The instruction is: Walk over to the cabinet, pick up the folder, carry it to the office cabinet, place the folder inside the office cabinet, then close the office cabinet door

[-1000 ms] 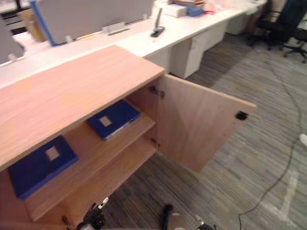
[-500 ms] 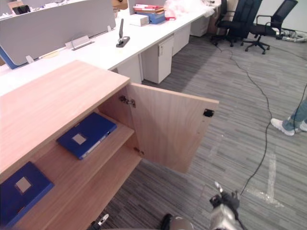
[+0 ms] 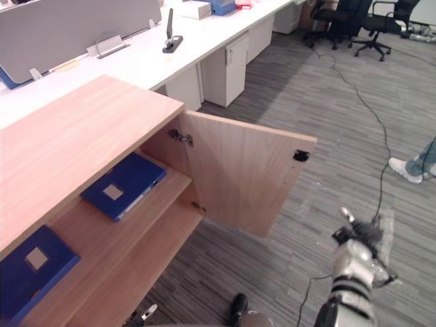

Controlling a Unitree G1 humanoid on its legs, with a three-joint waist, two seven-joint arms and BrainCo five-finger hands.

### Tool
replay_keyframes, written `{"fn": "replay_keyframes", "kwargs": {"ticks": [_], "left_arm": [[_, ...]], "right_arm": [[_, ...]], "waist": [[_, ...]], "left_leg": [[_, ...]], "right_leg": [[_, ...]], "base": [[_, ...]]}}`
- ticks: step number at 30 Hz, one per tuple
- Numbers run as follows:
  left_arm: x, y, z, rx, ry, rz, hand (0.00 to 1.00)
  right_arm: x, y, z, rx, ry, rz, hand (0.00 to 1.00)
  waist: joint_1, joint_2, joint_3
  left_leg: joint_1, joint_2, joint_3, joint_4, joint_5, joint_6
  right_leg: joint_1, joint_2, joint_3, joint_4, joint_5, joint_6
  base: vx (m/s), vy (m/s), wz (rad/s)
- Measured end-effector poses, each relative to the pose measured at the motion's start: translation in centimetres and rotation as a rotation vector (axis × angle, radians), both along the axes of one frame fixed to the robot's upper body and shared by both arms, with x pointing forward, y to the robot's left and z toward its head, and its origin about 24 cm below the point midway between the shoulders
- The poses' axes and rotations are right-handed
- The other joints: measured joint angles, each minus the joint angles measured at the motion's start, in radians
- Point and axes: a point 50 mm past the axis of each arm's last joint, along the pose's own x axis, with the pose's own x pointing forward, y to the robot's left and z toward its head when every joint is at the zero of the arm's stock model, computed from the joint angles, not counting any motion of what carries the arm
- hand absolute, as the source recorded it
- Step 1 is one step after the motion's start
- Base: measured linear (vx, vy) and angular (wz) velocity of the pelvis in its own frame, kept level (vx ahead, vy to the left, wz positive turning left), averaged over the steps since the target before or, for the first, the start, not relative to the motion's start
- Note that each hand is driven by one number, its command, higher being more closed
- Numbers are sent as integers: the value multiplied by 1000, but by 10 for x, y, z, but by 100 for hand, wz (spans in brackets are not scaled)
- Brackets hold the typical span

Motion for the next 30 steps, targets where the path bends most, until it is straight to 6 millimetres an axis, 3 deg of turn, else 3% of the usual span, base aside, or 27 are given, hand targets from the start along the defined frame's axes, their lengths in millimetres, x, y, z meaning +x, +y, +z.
{"fn": "replay_keyframes", "kwargs": {"ticks": [2, 6, 9, 11, 12, 13, 14, 15, 16, 17, 18, 21, 25, 28, 30], "left_arm": [[1, -1, 1, -1, -8, -10, 0], [3, -2, 2, -11, -22, -13, 0], [0, -4, 2, -13, -24, -21, 0], [-4, -4, 1, -13, -14, -13, 0], [-6, -4, 1, -16, -11, -10, 0], [-7, -5, 1, -22, -19, 10, 0], [-7, -4, 2, -16, -27, 13, 0], [-7, -4, 2, -16, -30, 15, 0], [-8, -8, 2, -25, -29, 17, 0], [-8, -10, 1, -32, -27, 23, 0], [-8, -7, 2, -25, -31, 33, 0], [-6, -4, 4, -14, -47, 52, 0], [-4, -4, 6, -17, -65, 56, 0], [3, -6, 9, -18, -96, 41, 0], [4, -6, 9, -15, -101, 32, 0]], "right_arm": [[21, 2, 19, -23, -27, 45, 0], [58, -1, 71, -81, -105, 103, 0], [72, -10, 115, -139, -174, 106, 0], [76, -12, 127, -141, -188, 111, 0], [77, -12, 129, -139, -189, 112, 0], [78, -14, 134, -139, -196, 109, 0], [76, -18, 139, -148, -201, 101, 0], [77, -18, 141, -150, -205, 105, 0], [82, -14, 151, -143, -230, 120, 0], [87, -10, 156, -147, -226, 136, 0], [90, -7, 158, -162, -209, 157, 0], [91, -8, 164, -197, -190, 149, 0], [95, -2, 164, -259, -145, 204, 0], [100, 7, 160, -441, 6, 326, 0], [98, 10, 156, -650, 174, 453, 0]], "waist": [[0, 5, 14], [9, 35, 35], [26, 77, 52], [29, 85, 59], [30, 84, 60], [41, 67, 72], [42, 74, 83], [45, 80, 83], [45, 107, 97], [57, 107, 109], [49, 111, 115], [60, 92, 147], [48, 93, 154], [34, 92, 155], [23, 87, 158]], "left_leg": [[-2, 1, -20, -1, -29, 17], [-31, -28, -53, -11, -37, 7], [-50, -55, -67, -5, -36, 6], [-72, -71, -95, 27, -29, 5], [-88, -78, -105, 56, -26, 4], [-133, -87, -127, 133, -31, -3], [-144, -89, -133, 121, -98, 35], [-153, -83, -135, 75, -95, 34], [-178, -62, -144, -8, -13, 34], [-182, -61, -150, -6, -25, 29], [-187, -77, -159, -20, -21, 35], [-194, -95, -163, -30, -17, 41], [-197, -83, -169, -29, -15, 34], [-189, -70, -162, -32, -16, 27], [-181, -58, -156, -32, -20, 18]], "right_leg": [[0, 0, 0, 0, 6, -1], [-18, -15, -2, -14, 66, 14], [-21, -42, -2, -32, 91, 28], [-24, -64, -2, -32, 94, 31], [-23, -76, -2, -34, 96, 32], [-19, -113, 1, -41, 102, 37], [2, -126, 0, -58, 111, 46], [2, -128, -1, -59, 116, 51], [-1, -119, -3, -58, 123, 61], [-8, -115, 6, -61, 132, 67], [-7, -128, 1, -75, 137, 72], [0, -140, 2, -109, 169, 75], [-3, -130, -1, -110, 171, 75], [3, -114, 2, -125, 175, 70], [16, -96, 7, -143, 179, 64]], "base": [[-38, 81, 13], [-48, 133, 17], [-6, 134, 10], [32, 70, 10], [26, 77, 16], [1, 83, 19], [-28, 85, 17], [-79, 87, 7], [-136, 99, -22], [-146, 116, -9], [-115, 90, -3], [-67, 61, 9], [0, 7, -1], [-8, 9, -14], [-35, -3, -12]]}}
